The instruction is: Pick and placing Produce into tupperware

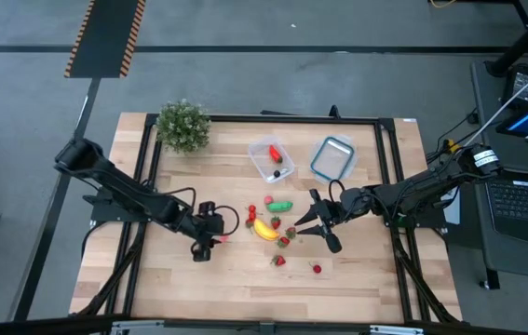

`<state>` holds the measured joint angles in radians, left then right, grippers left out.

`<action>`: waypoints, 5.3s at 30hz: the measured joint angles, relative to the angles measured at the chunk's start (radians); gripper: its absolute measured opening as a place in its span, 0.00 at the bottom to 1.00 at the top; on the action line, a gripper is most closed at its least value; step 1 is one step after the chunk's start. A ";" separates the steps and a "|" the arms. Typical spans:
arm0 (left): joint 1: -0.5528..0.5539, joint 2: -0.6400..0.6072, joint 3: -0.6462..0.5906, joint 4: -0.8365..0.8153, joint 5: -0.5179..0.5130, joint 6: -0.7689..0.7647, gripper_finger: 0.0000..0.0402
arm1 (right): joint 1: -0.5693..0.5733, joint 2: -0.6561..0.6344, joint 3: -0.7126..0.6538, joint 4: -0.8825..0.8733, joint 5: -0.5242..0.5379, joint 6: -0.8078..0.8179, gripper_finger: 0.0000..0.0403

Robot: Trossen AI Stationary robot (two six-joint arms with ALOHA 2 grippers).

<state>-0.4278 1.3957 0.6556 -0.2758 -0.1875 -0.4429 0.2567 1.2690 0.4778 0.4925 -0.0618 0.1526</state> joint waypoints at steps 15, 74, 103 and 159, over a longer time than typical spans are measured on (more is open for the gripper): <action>0.022 0.106 0.000 0.013 0.000 -0.001 0.41 | 0.000 0.000 0.000 -0.003 0.000 0.000 0.30; 0.089 0.207 0.001 0.209 0.031 0.060 0.42 | 0.000 0.000 0.000 -0.012 0.000 -0.001 0.30; 0.101 0.207 0.002 0.289 0.082 0.115 0.16 | 0.000 0.000 0.000 -0.016 0.000 0.000 0.30; 0.120 -0.519 -0.185 0.235 -0.090 0.276 0.09 | 0.000 0.000 0.000 -0.048 0.000 -0.031 0.30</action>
<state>-0.3077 0.8767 0.4706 -0.0412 -0.2779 -0.1665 0.2567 1.2686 0.4774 0.4448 -0.0620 0.1214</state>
